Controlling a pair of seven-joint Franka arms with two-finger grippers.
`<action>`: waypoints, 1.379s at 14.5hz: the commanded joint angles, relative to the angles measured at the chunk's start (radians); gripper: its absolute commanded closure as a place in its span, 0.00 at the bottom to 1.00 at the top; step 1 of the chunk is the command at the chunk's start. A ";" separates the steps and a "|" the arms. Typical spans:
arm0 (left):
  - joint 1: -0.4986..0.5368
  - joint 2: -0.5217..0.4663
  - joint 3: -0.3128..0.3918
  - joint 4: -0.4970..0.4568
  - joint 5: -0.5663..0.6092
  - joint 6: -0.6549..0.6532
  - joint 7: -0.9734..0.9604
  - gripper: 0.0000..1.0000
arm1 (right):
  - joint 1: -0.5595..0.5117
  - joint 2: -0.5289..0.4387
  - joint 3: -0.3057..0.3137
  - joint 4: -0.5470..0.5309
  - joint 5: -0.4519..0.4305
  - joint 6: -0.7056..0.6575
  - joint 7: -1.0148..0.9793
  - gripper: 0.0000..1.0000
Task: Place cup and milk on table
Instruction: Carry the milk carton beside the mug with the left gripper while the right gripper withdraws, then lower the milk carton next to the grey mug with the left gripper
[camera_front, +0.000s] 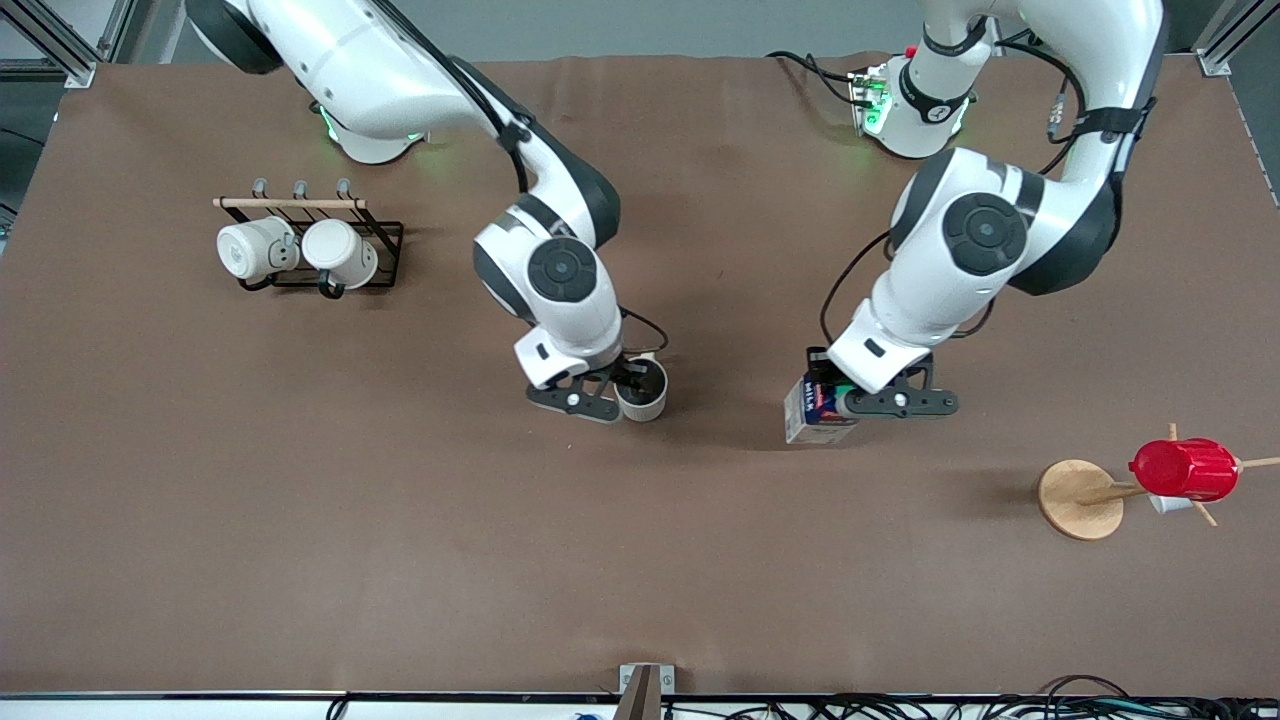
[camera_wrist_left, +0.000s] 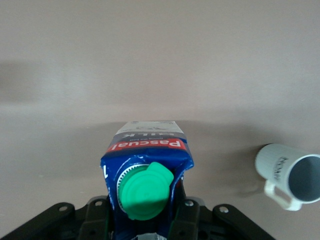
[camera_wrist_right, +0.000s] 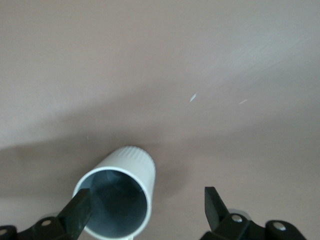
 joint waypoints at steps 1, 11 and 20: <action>-0.063 0.076 0.005 0.098 0.028 -0.028 -0.102 0.59 | -0.127 -0.197 0.012 -0.060 -0.049 -0.119 -0.004 0.00; -0.231 0.286 0.012 0.323 0.133 -0.028 -0.254 0.60 | -0.396 -0.510 -0.174 -0.058 0.078 -0.405 -0.575 0.00; -0.280 0.337 0.014 0.386 0.134 -0.112 -0.312 0.60 | -0.534 -0.590 -0.295 -0.060 0.182 -0.609 -1.002 0.00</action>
